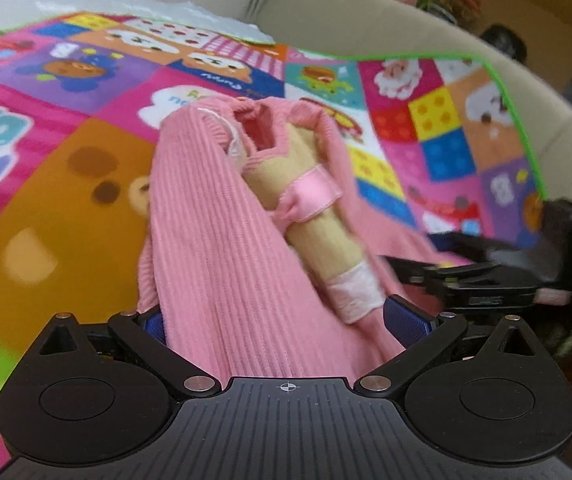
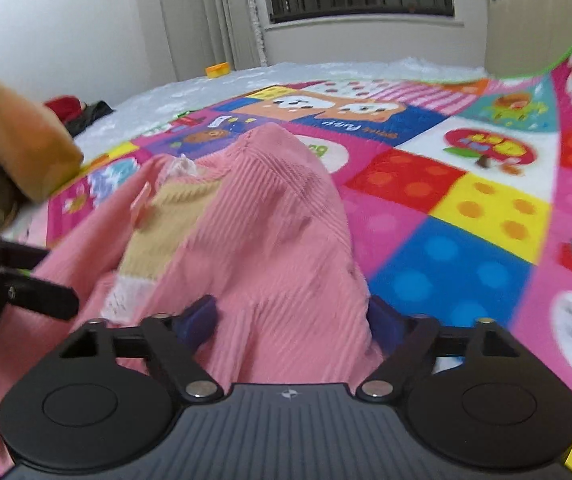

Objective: Fold clothes
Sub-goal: 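Move both tools down to the pink sweater's hem edges, then grasp the sweater hem with the left gripper while the right gripper grasps it too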

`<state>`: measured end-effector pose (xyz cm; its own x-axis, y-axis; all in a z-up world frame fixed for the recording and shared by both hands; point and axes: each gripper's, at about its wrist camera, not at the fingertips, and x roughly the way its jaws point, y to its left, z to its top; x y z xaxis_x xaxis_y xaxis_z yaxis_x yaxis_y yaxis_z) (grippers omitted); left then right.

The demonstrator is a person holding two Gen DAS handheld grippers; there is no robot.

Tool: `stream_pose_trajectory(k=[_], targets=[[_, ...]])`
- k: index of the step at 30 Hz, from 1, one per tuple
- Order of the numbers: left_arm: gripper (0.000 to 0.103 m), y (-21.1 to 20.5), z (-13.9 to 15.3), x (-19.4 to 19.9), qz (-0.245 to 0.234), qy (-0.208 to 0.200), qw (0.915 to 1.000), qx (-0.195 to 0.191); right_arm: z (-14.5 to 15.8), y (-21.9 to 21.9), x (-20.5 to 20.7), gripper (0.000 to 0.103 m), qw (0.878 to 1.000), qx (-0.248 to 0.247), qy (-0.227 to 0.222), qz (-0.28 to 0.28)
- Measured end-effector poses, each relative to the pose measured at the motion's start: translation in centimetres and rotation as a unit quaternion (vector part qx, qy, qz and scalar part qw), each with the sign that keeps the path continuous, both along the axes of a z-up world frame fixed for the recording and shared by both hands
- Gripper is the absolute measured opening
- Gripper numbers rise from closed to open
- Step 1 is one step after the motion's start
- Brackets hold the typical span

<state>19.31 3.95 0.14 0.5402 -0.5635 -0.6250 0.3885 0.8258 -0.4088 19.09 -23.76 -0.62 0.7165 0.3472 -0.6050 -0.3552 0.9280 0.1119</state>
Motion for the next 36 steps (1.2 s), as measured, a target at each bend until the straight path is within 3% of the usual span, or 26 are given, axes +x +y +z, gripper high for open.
stream_pose_trajectory(k=[3,4,8,10,14,17,21,26,28,30,32,33,35,36], targets=[[0.103,-0.3,-0.2,-1.4,0.027,0.000,0.9994,0.024,0.4,-1.6,-2.5,0.099,0.999,-0.005,-0.025,-0.043],[0.103,-0.5,-0.2,-1.5,0.036,0.000,0.9990,0.027,0.3,-2.5,-2.7,0.103,0.997,0.006,-0.022,-0.070],[0.103,-1.4,-0.4,-1.8,0.060,0.004,0.9970,0.049,-0.6,-6.4,-3.1,0.103,0.983,0.061,0.016,-0.175],[0.103,-1.8,-0.3,-1.8,0.064,0.006,0.9961,0.060,-1.2,-7.4,-3.3,0.103,0.978,0.087,0.032,-0.187],[0.103,-2.1,0.4,-2.3,0.050,-0.007,0.9958,0.076,-1.6,-7.5,-3.3,0.103,0.976,0.090,0.037,-0.195],[0.103,-0.6,2.3,-3.9,0.056,-0.025,0.9966,0.055,-1.8,-6.4,-3.6,0.103,0.983,0.044,0.030,-0.176],[0.103,0.6,4.4,-6.8,0.055,-0.053,0.9949,0.065,-1.4,-5.3,-4.7,0.103,0.989,0.009,-0.006,-0.149],[0.103,-0.4,3.0,-8.3,0.029,-0.040,0.9945,0.092,2.2,-3.1,-8.3,0.103,0.997,-0.001,-0.058,-0.055],[0.102,-1.1,2.0,-8.0,0.033,-0.040,0.9928,0.108,3.3,-2.2,-9.3,0.103,0.999,0.032,-0.039,-0.014],[0.093,-1.7,1.4,-7.5,0.037,-0.045,0.9918,0.114,3.0,-0.9,-9.3,0.103,0.999,0.050,0.006,0.017],[0.068,-1.6,1.3,-7.0,0.041,-0.052,0.9903,0.122,1.7,0.9,-9.0,0.091,0.998,0.025,0.036,0.035],[0.065,-1.3,1.4,-6.8,0.043,-0.055,0.9895,0.126,1.2,1.7,-8.9,0.074,0.998,0.001,0.038,0.041],[0.049,-0.7,1.6,-6.5,0.048,-0.063,0.9877,0.135,0.7,3.0,-8.8,0.056,0.997,-0.049,0.022,0.050],[0.044,-0.4,1.7,-6.3,0.051,-0.067,0.9868,0.139,1.2,2.8,-8.6,0.038,0.997,-0.047,0.018,0.059]])
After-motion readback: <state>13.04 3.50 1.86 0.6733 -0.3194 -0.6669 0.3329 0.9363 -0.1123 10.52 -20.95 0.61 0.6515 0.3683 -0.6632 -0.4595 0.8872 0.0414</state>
